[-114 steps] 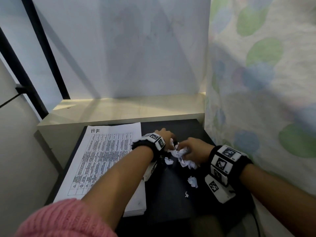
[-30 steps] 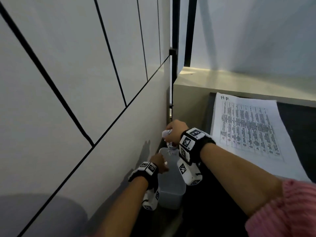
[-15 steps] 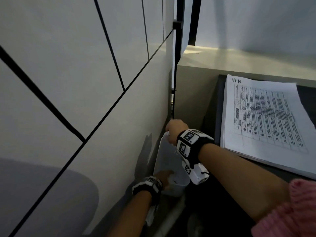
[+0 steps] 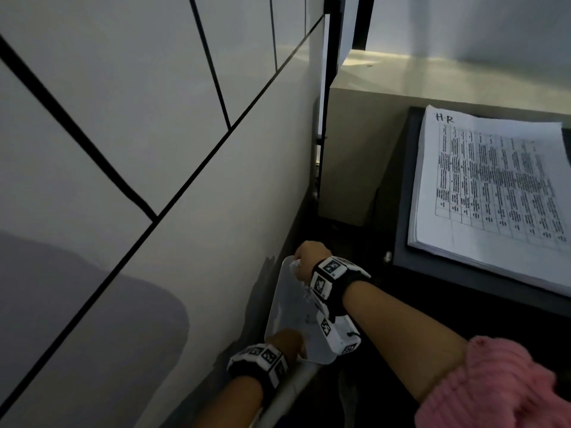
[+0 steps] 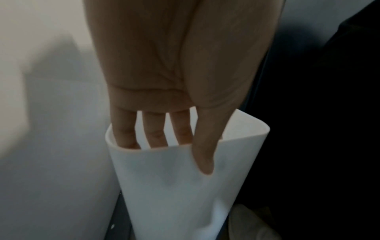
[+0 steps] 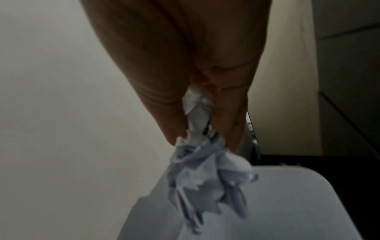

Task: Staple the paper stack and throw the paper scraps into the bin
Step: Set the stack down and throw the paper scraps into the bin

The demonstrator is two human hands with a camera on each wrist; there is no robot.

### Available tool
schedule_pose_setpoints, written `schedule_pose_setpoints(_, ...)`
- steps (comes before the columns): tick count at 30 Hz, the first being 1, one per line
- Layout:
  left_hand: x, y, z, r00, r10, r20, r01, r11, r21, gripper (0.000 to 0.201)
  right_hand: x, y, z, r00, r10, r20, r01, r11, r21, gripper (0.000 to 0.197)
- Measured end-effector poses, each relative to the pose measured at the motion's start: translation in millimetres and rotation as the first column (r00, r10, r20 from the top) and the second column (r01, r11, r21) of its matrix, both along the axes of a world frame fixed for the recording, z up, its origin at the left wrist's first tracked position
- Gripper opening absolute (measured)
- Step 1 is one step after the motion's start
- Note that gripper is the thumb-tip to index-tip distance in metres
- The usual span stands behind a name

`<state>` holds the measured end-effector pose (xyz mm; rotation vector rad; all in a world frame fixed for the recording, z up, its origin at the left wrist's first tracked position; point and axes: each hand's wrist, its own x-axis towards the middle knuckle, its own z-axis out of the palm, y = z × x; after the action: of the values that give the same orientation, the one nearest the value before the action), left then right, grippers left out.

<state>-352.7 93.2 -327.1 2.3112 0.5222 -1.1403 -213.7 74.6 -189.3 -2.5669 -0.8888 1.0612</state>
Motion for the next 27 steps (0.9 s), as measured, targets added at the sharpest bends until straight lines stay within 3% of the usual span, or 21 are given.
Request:
schedule_pose_setpoints(5, -9, 0, 1, 0.99, 0.124, -0.061, -0.127, 0.991, -0.037, 0.033, -21, -32, -67, 0.977, -0.136, -0.163, 0.136, 0.991, -0.015, 0.023)
schedule_pose_setpoints(9, -13, 3, -11, 0.979, 0.171, -0.113, -0.178, 0.983, -0.056, 0.019, -23, -43, -97, 0.937, -0.226, -0.266, 0.223, 0.974, -0.044, 0.021)
schedule_pose_setpoints(11, -13, 6, -17, 0.978, 0.144, -0.149, -0.151, 0.988, -0.035, 0.028, -23, -47, -104, 0.931, -0.24, -0.277, 0.235, 0.971, -0.049, 0.025)
schedule_pose_setpoints(15, -10, 4, 1, 0.995, 0.045, -0.087, -0.042, 0.998, 0.041, 0.024, -20, -51, -111, 0.919, -0.263, -0.295, 0.266, 0.964, -0.031, 0.041)
schedule_pose_setpoints(17, -6, 2, 7, 0.997, 0.02, -0.069, -0.019, 1.0, 0.02, 0.016, -16, -50, -109, 0.916, -0.269, -0.299, 0.275, 0.961, -0.021, 0.044)
schedule_pose_setpoints(21, -8, 3, 14, 1.0, 0.007, -0.024, -0.007, 1.0, 0.018, 0.028, -15, -49, -94, 0.915, -0.239, -0.326, 0.261, 0.965, 0.026, 0.041)
schedule_pose_setpoints(27, 3, 9, 53, 1.0, -0.016, -0.005, 0.016, 0.999, 0.031, 0.044, -14, -47, -32, 0.946, -0.133, -0.296, 0.208, 0.949, 0.238, 0.04)
